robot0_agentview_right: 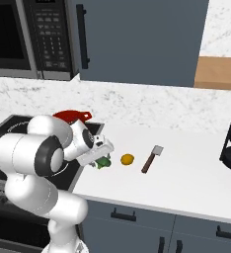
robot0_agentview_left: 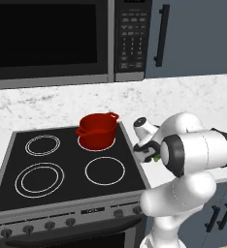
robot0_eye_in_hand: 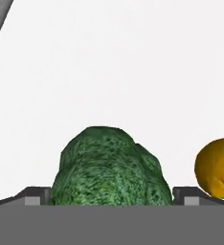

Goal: Put the broccoli and lemon in the pot. Retrieve the spatula and lightly stir the vegetables in the pot.

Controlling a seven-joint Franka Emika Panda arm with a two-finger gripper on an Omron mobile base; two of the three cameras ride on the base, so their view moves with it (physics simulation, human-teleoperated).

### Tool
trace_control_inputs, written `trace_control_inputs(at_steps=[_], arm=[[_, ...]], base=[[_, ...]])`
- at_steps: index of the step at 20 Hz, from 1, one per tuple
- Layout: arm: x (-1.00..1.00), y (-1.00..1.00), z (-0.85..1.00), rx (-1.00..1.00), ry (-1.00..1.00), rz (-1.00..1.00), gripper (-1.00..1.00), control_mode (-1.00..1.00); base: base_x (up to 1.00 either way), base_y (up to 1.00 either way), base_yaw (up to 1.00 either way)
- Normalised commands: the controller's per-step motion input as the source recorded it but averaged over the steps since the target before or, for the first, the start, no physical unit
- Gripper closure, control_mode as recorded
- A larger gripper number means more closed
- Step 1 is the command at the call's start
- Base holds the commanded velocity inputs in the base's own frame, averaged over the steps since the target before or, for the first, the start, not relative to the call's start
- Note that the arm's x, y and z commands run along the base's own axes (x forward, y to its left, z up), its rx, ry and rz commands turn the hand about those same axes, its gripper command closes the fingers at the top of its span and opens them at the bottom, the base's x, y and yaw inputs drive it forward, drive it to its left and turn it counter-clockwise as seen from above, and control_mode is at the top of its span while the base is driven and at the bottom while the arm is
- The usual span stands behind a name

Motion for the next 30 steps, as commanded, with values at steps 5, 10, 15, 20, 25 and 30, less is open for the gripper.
trace_control_inputs(at_steps=[5, 10, 15, 20, 25, 30], arm=[[-0.02, 0.0, -0.02, 0.0, 0.0, 0.04, 1.0, -1.0], [-0.2, 0.01, 0.02, 0.06, -0.03, 0.09, 1.0, -1.0], [-0.48, 0.28, 0.54, 0.14, -0.24, 0.19, 1.0, -1.0], [-0.4, 0.46, 1.0, 0.17, -0.4, 0.15, 1.0, -1.0], [-0.18, 0.52, 1.0, 0.19, -0.36, 0.07, 1.0, -1.0], [0.0, 0.45, 0.96, 0.23, -0.26, 0.06, 1.0, -1.0]], base=[[0.0, 0.0, 0.0], [0.0, 0.0, 0.0], [0.0, 0.0, 0.0], [0.0, 0.0, 0.0], [0.0, 0.0, 0.0], [0.0, 0.0, 0.0]])
